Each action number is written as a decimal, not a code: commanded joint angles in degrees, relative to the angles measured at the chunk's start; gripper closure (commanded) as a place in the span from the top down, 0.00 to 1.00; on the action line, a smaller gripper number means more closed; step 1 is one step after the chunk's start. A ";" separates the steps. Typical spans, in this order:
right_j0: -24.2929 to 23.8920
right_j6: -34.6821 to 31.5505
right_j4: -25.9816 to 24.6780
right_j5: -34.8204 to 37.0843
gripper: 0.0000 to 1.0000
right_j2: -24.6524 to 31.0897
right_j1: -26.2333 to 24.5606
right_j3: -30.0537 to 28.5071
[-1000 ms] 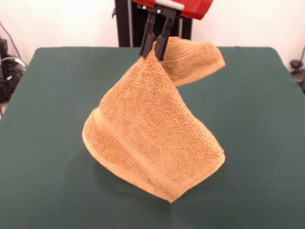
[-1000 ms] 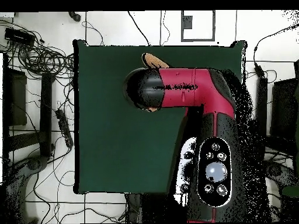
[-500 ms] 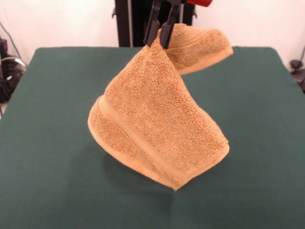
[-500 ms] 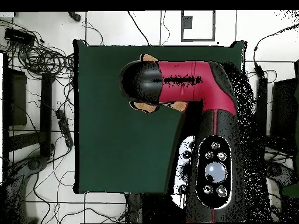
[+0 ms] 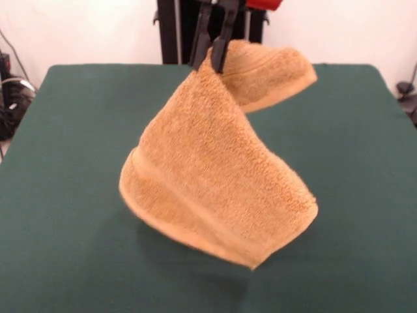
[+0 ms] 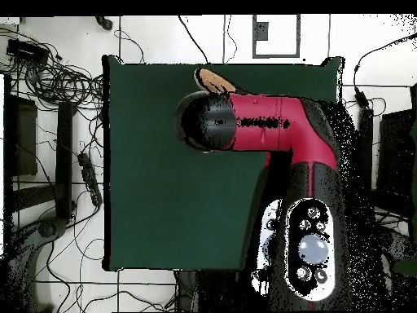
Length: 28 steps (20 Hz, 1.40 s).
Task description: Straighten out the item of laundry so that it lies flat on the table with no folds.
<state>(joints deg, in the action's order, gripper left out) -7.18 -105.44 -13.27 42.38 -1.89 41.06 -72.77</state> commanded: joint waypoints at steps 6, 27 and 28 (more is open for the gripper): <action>-0.29 -7.98 2.31 -11.67 1.00 4.57 -2.19 -12.12; 1.03 -9.28 2.25 -10.55 1.00 2.86 -3.45 -12.47; 1.29 -9.60 2.10 -10.66 1.00 2.56 -3.62 -12.63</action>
<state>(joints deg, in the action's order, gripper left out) -8.94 -105.44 -13.22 30.94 -1.92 40.85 -77.15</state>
